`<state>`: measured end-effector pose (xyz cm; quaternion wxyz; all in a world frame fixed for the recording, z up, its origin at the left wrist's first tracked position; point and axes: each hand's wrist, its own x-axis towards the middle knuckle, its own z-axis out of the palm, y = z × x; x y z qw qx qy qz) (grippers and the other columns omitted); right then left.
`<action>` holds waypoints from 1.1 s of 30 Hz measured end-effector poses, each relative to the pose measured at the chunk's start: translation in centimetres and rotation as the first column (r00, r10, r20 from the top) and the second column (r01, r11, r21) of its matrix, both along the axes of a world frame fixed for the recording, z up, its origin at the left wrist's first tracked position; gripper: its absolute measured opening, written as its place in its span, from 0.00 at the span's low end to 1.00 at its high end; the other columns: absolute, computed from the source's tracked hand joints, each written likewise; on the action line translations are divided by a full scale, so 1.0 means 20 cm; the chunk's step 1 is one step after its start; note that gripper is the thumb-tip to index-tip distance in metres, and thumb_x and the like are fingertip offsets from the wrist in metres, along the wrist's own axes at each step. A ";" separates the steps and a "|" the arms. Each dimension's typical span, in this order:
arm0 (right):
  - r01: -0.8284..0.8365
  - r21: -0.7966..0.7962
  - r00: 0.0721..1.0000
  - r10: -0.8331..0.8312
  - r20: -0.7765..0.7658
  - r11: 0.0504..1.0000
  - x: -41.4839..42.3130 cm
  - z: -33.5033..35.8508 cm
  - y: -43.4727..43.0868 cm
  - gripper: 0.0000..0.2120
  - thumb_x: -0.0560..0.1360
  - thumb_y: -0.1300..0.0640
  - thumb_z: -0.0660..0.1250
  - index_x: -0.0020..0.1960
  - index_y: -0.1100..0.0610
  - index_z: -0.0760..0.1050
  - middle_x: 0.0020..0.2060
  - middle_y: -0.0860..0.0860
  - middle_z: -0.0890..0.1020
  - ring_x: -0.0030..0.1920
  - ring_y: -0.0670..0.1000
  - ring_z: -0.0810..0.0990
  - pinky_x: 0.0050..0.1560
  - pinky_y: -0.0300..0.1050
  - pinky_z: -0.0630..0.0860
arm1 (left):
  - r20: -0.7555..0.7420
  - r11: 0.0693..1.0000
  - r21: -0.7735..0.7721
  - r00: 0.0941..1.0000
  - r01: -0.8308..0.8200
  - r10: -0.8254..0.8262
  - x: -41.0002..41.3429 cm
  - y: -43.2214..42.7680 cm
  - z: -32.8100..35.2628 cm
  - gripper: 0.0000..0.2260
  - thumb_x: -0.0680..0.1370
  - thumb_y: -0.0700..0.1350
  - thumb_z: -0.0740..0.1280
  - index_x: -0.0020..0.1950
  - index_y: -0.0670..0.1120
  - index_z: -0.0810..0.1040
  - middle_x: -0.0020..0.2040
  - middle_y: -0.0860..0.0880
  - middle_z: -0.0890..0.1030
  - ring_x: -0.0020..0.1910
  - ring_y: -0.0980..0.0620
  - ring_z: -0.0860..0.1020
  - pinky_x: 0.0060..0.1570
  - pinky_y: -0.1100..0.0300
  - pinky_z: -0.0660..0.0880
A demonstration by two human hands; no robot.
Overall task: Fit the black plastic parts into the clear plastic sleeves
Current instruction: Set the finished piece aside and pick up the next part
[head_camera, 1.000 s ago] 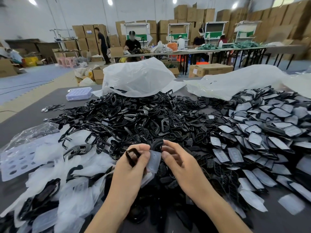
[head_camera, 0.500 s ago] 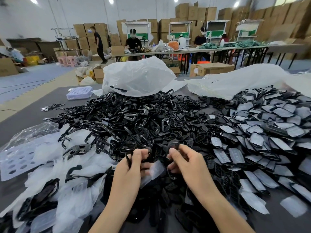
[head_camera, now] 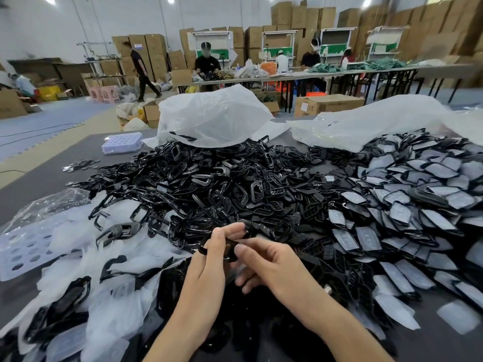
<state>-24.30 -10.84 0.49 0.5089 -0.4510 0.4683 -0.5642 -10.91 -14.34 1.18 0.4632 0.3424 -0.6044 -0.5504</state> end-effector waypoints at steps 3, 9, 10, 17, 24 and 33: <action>0.027 0.004 0.996 -0.027 0.083 1.000 0.00 0.00 -0.01 0.06 0.80 0.61 0.67 0.54 0.60 0.83 0.36 0.53 0.84 0.33 0.49 0.81 0.33 0.39 0.78 | -0.006 0.998 0.002 0.998 0.063 -0.063 0.00 0.01 0.00 0.22 0.75 0.65 0.56 0.61 0.60 0.81 0.49 0.54 0.86 0.44 0.57 0.83 0.44 0.67 0.78; 0.332 0.044 0.904 -0.331 0.272 0.942 -0.16 0.06 -0.02 0.06 0.80 0.59 0.68 0.52 0.62 0.80 0.42 0.57 0.86 0.35 0.51 0.85 0.32 0.39 0.80 | 0.113 0.974 -0.142 0.975 -0.175 0.191 0.04 -0.07 -0.01 0.24 0.75 0.63 0.61 0.71 0.59 0.70 0.53 0.59 0.81 0.51 0.61 0.81 0.51 0.64 0.78; 0.385 0.046 0.879 -0.381 0.286 0.922 -0.19 0.06 -0.02 0.07 0.80 0.59 0.68 0.53 0.62 0.80 0.41 0.56 0.85 0.35 0.51 0.85 0.32 0.38 0.81 | 0.182 0.949 -0.215 0.945 -0.230 0.270 0.05 -0.08 -0.01 0.22 0.77 0.62 0.61 0.70 0.59 0.72 0.52 0.59 0.80 0.49 0.62 0.80 0.50 0.69 0.76; 0.558 0.040 0.787 -0.544 0.292 0.829 -0.24 0.04 -0.04 0.04 0.81 0.59 0.67 0.49 0.59 0.79 0.37 0.52 0.84 0.33 0.48 0.84 0.31 0.37 0.79 | 0.535 0.636 -0.771 0.581 0.037 0.614 0.04 -0.05 -0.10 0.17 0.78 0.44 0.67 0.67 0.48 0.77 0.67 0.48 0.71 0.63 0.48 0.73 0.62 0.51 0.73; 0.616 -0.032 0.784 -0.608 0.124 0.787 -0.23 0.01 -0.04 0.03 0.81 0.57 0.68 0.52 0.53 0.81 0.37 0.46 0.85 0.35 0.49 0.85 0.33 0.37 0.79 | 0.620 0.505 -0.776 0.605 0.379 0.499 -0.06 -0.01 -0.17 0.16 0.79 0.50 0.59 0.62 0.55 0.81 0.60 0.53 0.81 0.58 0.49 0.81 0.56 0.52 0.79; 0.612 -0.108 0.783 -0.619 -0.054 0.783 -0.22 -0.01 -0.03 0.04 0.82 0.55 0.67 0.52 0.49 0.80 0.37 0.42 0.85 0.36 0.48 0.86 0.33 0.37 0.79 | 0.617 0.486 -0.783 0.587 0.389 0.524 -0.09 -0.07 -0.17 0.10 0.77 0.53 0.63 0.53 0.57 0.84 0.47 0.55 0.80 0.46 0.49 0.80 0.44 0.53 0.77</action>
